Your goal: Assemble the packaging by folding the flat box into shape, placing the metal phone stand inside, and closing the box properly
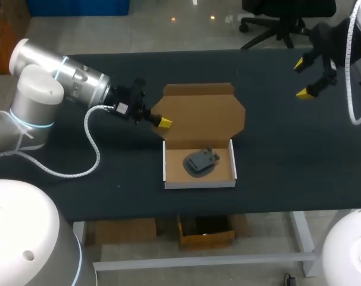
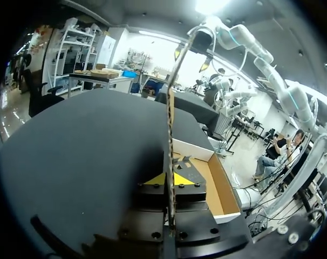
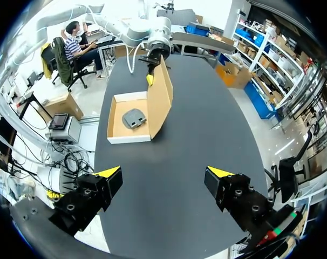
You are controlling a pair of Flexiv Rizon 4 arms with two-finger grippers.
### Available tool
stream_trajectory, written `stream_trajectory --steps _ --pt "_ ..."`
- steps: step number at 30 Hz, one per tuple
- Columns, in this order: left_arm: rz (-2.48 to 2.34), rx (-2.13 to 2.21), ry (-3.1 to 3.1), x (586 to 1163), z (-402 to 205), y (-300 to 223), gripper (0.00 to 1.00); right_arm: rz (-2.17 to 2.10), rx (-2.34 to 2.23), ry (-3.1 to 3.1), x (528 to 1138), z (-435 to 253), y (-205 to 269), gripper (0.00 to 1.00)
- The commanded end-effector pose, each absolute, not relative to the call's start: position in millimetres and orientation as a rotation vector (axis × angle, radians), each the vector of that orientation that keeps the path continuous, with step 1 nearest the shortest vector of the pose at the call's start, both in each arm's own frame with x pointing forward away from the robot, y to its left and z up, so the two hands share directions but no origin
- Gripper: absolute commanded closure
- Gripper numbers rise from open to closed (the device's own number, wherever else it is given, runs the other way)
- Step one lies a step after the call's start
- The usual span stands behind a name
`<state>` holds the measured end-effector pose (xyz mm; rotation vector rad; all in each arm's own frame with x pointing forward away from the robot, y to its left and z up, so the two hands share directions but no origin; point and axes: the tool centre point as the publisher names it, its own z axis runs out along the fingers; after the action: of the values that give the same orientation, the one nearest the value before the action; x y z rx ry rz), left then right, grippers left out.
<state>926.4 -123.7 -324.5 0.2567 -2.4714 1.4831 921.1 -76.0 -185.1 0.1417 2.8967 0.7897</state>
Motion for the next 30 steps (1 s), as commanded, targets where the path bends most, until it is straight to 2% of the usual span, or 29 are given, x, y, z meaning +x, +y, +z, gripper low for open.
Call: stream_trajectory --steps 1,30 --pt "1.520 0.233 -2.491 919.5 -324.7 -122.6 1.00 0.791 0.121 2.918 928.6 -184.0 -72.4 0.00" --pt "1.586 0.086 -2.661 894.9 -323.4 -125.9 1.00 0.722 0.026 2.950 951.9 -178.4 -30.5 0.00"
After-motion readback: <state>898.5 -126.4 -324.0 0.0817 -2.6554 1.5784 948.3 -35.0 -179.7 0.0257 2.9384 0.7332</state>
